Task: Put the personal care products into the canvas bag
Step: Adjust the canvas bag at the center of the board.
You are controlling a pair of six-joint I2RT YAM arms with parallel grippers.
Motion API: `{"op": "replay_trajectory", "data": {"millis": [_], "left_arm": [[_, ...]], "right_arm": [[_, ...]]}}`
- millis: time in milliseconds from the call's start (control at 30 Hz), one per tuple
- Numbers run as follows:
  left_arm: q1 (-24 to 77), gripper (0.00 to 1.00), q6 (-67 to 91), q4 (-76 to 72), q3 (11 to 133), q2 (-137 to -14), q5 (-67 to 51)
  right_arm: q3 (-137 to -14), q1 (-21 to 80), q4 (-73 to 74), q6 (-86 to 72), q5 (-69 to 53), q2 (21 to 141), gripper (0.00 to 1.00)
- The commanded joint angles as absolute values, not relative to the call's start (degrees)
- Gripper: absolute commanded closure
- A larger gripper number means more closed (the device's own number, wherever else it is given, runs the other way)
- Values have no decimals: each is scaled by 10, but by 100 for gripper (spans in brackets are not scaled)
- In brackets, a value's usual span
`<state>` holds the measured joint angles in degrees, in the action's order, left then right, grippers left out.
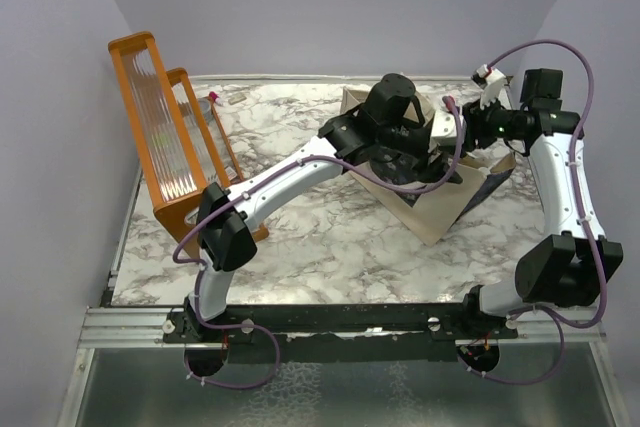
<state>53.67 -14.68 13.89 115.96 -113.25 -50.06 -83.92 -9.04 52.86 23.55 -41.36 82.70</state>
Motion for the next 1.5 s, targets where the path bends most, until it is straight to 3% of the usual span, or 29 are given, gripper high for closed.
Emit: {"op": "replay_trajectory", "data": {"millis": [0,67,200,1100,1467], "left_arm": [[557,43,-238,185,1186,-1158,-484],[564,42,-257,193,1193,-1166,-475],[573,39,-287,195,1205,-1185,-446],[598,31,-368,267,1257,-1196,-427],[619,44,-335,275,1200,-1187,-435]], "right_arm": [[-837,-88,504,236,-431,834,68],[-843,-88,505,237,-423,832,83],[-867,-88,514,240,-408,828,98],[-1000,-87,596,246,-385,828,99],[-994,-87,583,247,-355,833,99]]}}
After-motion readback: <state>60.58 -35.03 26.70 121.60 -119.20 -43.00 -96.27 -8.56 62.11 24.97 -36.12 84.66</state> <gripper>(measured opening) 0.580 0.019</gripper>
